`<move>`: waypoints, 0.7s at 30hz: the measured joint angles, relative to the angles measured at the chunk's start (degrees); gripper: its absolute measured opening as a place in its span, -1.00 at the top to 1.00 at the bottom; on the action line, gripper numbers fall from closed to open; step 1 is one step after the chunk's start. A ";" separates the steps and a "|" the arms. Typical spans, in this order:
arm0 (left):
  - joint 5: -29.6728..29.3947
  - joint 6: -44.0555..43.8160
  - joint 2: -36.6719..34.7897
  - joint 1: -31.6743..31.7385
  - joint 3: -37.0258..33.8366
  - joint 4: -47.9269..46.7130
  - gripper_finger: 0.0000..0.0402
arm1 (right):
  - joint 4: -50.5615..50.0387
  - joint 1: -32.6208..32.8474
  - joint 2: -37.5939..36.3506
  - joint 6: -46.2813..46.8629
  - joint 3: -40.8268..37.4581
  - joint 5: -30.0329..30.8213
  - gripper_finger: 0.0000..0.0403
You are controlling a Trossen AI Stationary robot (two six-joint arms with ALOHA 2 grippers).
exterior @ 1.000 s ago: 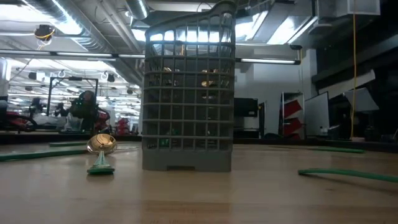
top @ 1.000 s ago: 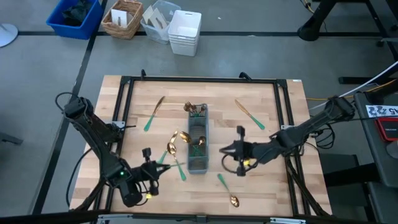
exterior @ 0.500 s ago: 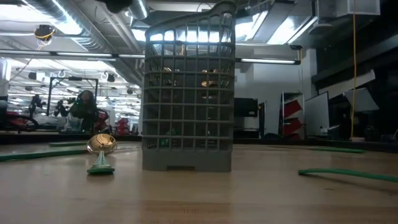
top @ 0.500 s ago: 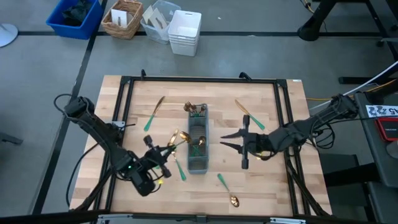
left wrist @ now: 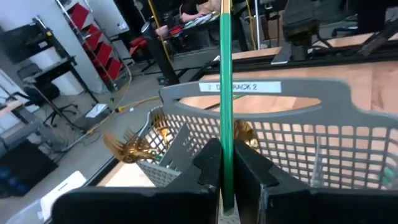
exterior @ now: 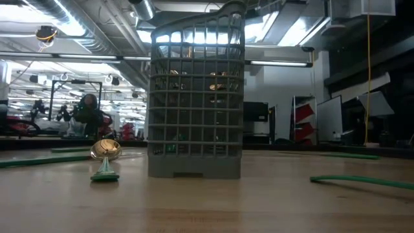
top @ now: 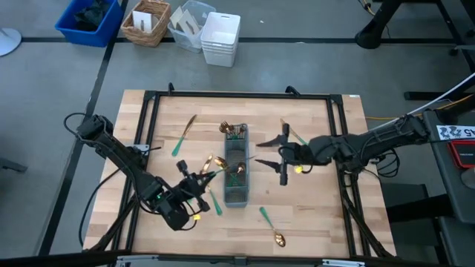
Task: Sort silverware
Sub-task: Put the green knife into the utensil rack
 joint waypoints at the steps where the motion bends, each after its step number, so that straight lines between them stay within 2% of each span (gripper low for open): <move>1: 0.36 0.36 0.00 0.00 0.00 0.62 0.94 | 0.03 -0.44 0.00 0.02 0.00 -2.23 -0.06; 10: 3.00 3.05 0.00 0.97 0.00 4.67 0.94 | 1.67 -1.71 0.09 0.02 0.00 -10.48 -0.04; 21: 6.35 5.72 0.00 3.77 0.00 7.93 0.94 | 3.21 -1.63 0.13 0.00 0.00 -10.72 -0.04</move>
